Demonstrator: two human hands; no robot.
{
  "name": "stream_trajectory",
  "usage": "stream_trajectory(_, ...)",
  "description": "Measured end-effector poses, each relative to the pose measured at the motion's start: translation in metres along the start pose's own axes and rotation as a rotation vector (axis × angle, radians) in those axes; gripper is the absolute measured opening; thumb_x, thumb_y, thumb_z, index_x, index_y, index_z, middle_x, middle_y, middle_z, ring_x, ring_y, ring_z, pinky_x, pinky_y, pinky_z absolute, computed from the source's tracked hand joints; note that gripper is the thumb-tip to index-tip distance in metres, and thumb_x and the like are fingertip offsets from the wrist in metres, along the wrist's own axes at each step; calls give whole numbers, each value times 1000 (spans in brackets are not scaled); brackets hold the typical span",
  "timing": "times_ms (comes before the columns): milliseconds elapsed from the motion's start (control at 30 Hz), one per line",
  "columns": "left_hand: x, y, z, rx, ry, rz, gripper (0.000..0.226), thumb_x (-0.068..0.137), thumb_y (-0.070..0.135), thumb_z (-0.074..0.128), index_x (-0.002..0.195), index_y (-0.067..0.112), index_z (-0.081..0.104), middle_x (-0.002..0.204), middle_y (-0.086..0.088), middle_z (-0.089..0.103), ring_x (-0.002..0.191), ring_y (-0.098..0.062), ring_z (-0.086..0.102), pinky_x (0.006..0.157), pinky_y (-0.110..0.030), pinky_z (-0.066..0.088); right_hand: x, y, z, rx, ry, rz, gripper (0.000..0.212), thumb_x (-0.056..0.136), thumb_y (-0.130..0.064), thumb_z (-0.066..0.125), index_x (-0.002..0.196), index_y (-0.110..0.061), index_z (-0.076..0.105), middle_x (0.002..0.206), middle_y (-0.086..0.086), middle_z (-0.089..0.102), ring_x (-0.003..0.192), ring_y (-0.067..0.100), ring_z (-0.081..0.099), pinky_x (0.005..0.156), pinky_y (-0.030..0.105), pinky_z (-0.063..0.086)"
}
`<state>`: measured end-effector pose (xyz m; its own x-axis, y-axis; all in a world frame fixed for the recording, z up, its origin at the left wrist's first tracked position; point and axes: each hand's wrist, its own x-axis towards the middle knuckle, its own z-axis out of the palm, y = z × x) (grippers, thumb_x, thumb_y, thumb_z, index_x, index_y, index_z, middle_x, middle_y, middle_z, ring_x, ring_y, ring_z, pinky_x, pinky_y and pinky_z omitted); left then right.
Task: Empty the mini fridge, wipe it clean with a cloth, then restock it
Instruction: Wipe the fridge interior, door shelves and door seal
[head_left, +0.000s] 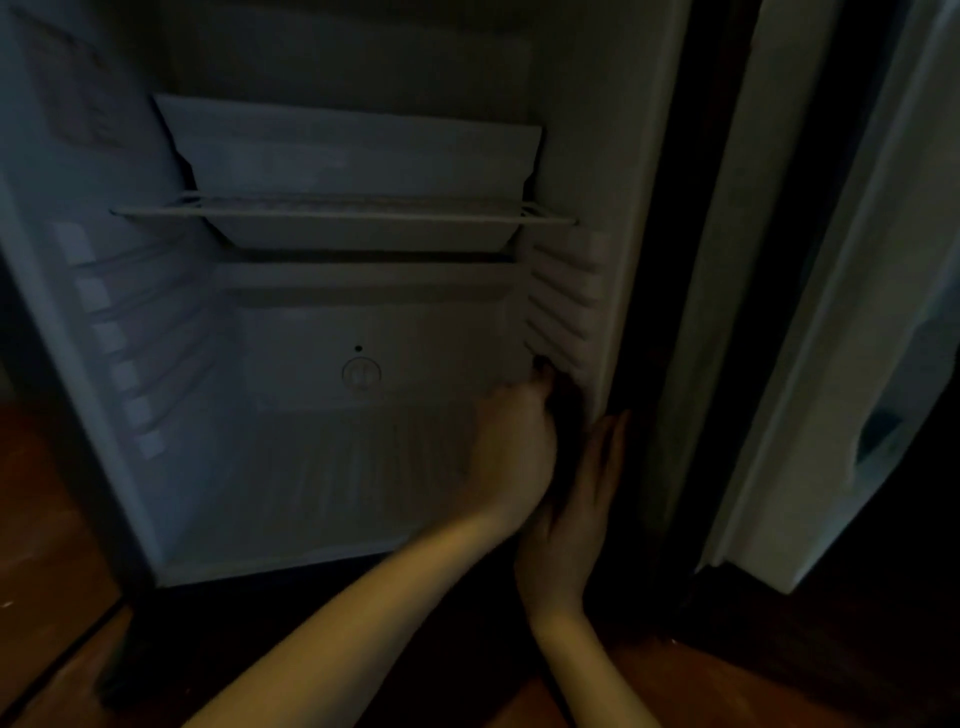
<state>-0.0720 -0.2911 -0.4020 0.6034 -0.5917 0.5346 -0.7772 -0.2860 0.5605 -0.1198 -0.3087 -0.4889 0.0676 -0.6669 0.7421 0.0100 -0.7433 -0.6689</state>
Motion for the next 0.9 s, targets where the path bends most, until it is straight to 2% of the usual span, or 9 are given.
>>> stream_trajectory(67, -15, 13, -5, 67, -61, 2, 31, 101, 14, 40, 119, 20, 63, 114, -8, 67, 104, -26, 62, 77, -28, 39, -2, 5, -3, 70, -88, 6, 80, 82, -10, 52, 153, -15, 15, 159, 12, 17, 143, -7, 10, 113, 10, 9)
stream_trajectory(167, -20, 16, -3, 30, -56, -25, 34, 102, 15, 37, 125, 25, 59, 115, -2, 65, 103, -19, 60, 70, -17, 34, -3, 3, -6, 76, -164, 71, 87, 87, -2, 56, 154, -30, 8, 160, -7, 10, 142, 4, 16, 111, 6, 5)
stream_trajectory(267, -21, 2, 3, -156, 66, 44, 34, 100, 10, 43, 120, 24, 65, 109, 2, 70, 96, -11, 64, 74, -16, 42, 1, -1, -3, -118, -38, 25, 64, 100, -46, 33, 152, -14, 13, 158, 4, 12, 144, 12, 14, 108, 0, -2)
stream_trajectory(333, -9, -15, 15, -254, 72, 49, 30, 100, 16, 45, 120, 22, 66, 112, 2, 69, 101, -8, 62, 79, -18, 44, 2, -3, 1, -94, -10, 9, 60, 98, -26, 36, 151, -14, 12, 158, 4, 10, 147, 3, 4, 111, 3, 2)
stream_trajectory(433, 39, -34, 28, -181, 98, -101, 33, 102, 28, 41, 107, 12, 70, 105, -10, 71, 101, -25, 65, 79, -33, 48, -1, -1, 2, -28, 6, 11, 89, 68, 10, 38, 151, -13, 15, 159, 2, 9, 145, -6, 2, 111, 5, 8)
stream_trajectory(567, 84, -46, 32, -73, 128, -222, 47, 105, 34, 32, 99, 5, 68, 105, -17, 68, 100, -33, 63, 73, -27, 36, 0, 2, 5, -15, 24, -1, 93, 60, 14, 36, 150, -7, 21, 159, 7, 12, 145, -6, 4, 111, 5, 11)
stream_trajectory(700, 65, -35, 30, -128, 129, -257, 40, 103, 27, 38, 100, 2, 68, 104, -20, 68, 99, -33, 63, 70, -30, 36, 0, -1, 3, -7, 33, 7, 90, 62, 14, 37, 149, -3, 21, 158, 8, 12, 144, -8, 3, 109, 2, 10)
stream_trajectory(800, 13, -16, 21, -347, 125, -132, 26, 99, 18, 48, 93, 6, 71, 89, -11, 72, 87, -24, 68, 61, -30, 39, 2, -1, 1, -10, 6, -16, 74, 81, -1, 42, 150, -6, 18, 158, 9, 11, 145, -4, 3, 111, 5, 10)
stream_trajectory(900, -21, -4, 16, -325, 55, -90, 24, 98, 16, 51, 105, 19, 74, 95, 5, 72, 87, -7, 65, 64, -12, 38, 3, 1, -2, -44, -50, 8, 70, 86, -34, 35, 148, -5, 23, 154, 8, 17, 139, -9, 3, 108, 0, 5)
